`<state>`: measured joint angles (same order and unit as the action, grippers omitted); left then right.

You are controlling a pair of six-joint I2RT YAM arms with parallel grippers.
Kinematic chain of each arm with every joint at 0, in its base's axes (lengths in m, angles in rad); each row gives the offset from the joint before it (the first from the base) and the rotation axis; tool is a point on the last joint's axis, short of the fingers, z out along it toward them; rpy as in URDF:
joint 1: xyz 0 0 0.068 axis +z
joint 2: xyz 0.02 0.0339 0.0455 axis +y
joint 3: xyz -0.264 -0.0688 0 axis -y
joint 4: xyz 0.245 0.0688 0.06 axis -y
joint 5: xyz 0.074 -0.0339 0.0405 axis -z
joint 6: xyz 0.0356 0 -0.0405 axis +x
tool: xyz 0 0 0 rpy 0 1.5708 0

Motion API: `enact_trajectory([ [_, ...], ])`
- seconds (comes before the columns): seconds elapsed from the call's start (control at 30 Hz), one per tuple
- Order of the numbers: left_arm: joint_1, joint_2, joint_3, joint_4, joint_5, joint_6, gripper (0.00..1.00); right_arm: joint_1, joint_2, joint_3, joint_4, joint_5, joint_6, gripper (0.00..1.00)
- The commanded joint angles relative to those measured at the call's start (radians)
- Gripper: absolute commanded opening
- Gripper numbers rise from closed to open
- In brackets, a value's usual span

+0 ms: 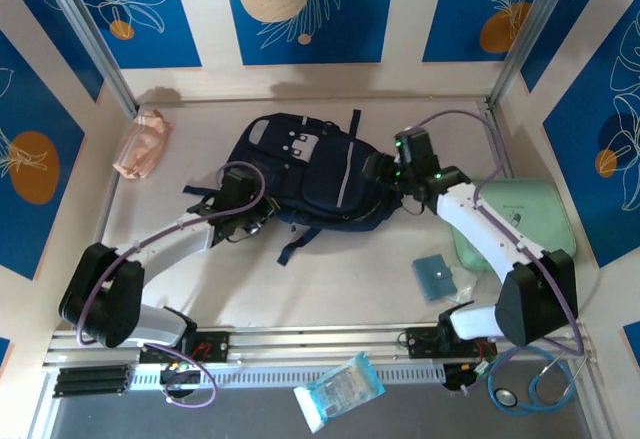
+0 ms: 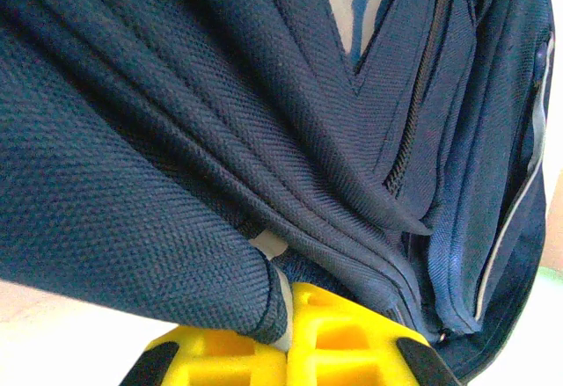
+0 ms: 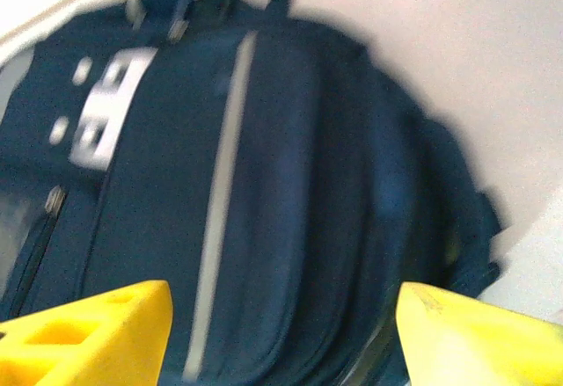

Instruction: Pack books, pencil case, and school supplies into a backpack

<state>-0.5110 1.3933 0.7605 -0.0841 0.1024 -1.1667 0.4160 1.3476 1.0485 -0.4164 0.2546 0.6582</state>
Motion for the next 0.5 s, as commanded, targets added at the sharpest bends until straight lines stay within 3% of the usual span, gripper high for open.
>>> enact_trajectory([
  [0.0,-0.013,0.01,0.045,0.102,0.023,-0.026,0.0,0.15,-0.01,-0.065,-0.032,-0.103,0.035,0.65],
  [0.1,-0.014,0.014,0.049,0.109,0.029,-0.03,0.0,0.29,-0.004,-0.129,0.095,-0.164,0.1,0.61],
  [0.23,-0.013,0.015,0.056,0.106,0.041,-0.027,0.0,0.44,0.083,-0.122,0.184,-0.119,0.117,0.55],
  [0.47,-0.013,0.0,0.054,0.106,0.056,-0.024,0.0,0.526,0.244,-0.013,0.213,-0.044,0.12,0.51],
])
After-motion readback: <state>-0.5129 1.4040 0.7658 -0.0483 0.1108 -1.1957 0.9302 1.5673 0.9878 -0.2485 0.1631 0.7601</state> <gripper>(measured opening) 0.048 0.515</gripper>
